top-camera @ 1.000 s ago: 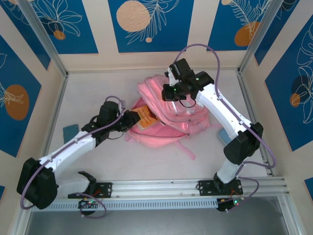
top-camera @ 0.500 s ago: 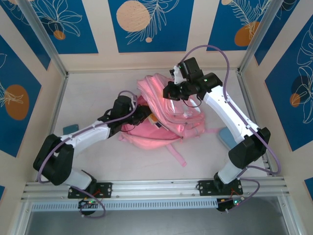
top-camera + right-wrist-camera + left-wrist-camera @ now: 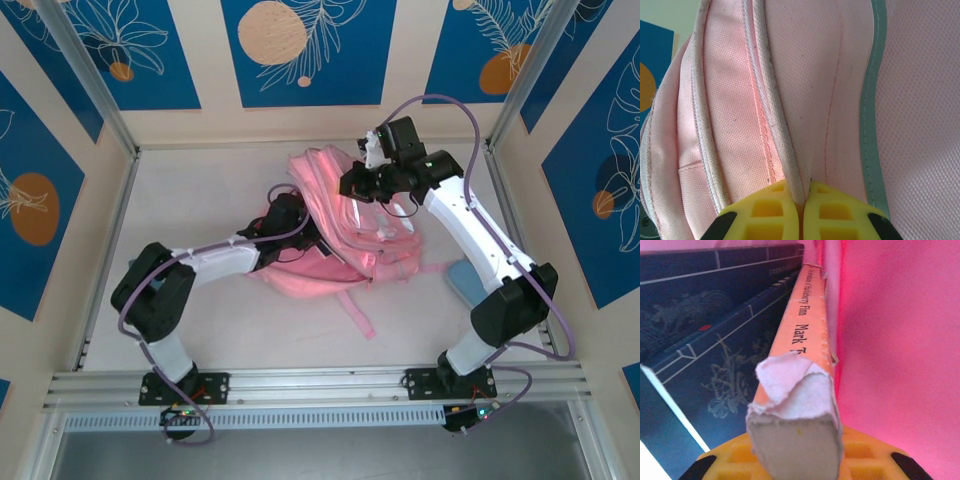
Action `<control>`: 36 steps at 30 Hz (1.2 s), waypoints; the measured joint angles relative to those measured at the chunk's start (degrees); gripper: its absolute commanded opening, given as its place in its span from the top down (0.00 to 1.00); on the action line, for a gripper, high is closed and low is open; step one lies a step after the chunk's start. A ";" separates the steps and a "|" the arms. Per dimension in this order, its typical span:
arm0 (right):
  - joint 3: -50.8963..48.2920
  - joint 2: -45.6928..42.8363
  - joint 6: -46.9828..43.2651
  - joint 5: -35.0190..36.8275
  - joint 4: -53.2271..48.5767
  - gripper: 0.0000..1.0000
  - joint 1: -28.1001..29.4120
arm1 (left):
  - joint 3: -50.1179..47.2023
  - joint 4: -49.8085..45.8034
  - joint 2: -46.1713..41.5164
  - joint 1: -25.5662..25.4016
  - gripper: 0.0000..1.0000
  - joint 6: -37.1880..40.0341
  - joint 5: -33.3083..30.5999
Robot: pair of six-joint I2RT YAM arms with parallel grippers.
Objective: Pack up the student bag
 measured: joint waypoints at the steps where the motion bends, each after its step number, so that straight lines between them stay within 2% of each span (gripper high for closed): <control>1: -0.20 -0.15 0.15 -0.20 0.11 1.00 -0.28 | 0.09 -0.02 0.42 0.00 0.58 -0.46 -0.57; 4: -1.07 -0.85 0.35 -0.66 0.50 1.00 -0.96 | 0.09 -0.33 1.07 0.07 0.39 -1.07 -1.64; 6: -1.92 -1.38 0.55 -1.03 0.83 1.00 -1.36 | 0.09 -0.33 1.16 0.48 0.31 -1.14 -1.16; 12: -4.70 -3.02 0.76 -2.25 1.62 1.00 -2.54 | -1.18 -0.57 0.20 2.27 0.21 -0.07 1.84; 20: -7.63 -3.69 0.72 -2.78 3.08 1.00 -3.04 | -6.56 -8.90 -13.70 5.33 0.21 3.45 3.26; 26: -10.47 -3.54 -0.42 -3.96 4.59 1.00 -1.92 | -11.06 -19.82 -25.77 10.69 0.27 8.76 4.09; 30: -12.55 -1.60 -2.38 -4.13 5.49 1.00 1.14 | -12.02 -29.77 -32.22 16.61 0.30 13.92 3.65; 32: -13.33 0.00 -3.43 -3.82 5.68 0.89 3.10 | -11.93 -33.83 -34.47 19.69 0.30 16.55 3.26; 33: -13.94 0.72 -3.63 -3.10 5.86 0.78 4.35 | -11.43 -36.24 -35.10 20.92 0.30 18.32 3.04; 34: -14.73 1.07 -3.67 -1.88 6.01 0.62 5.60 | -10.45 -38.47 -35.10 21.70 0.30 20.13 2.95; 36: -16.94 0.87 -3.50 0.90 5.95 0.46 7.61 | -7.74 -41.57 -33.90 21.88 0.30 23.37 3.26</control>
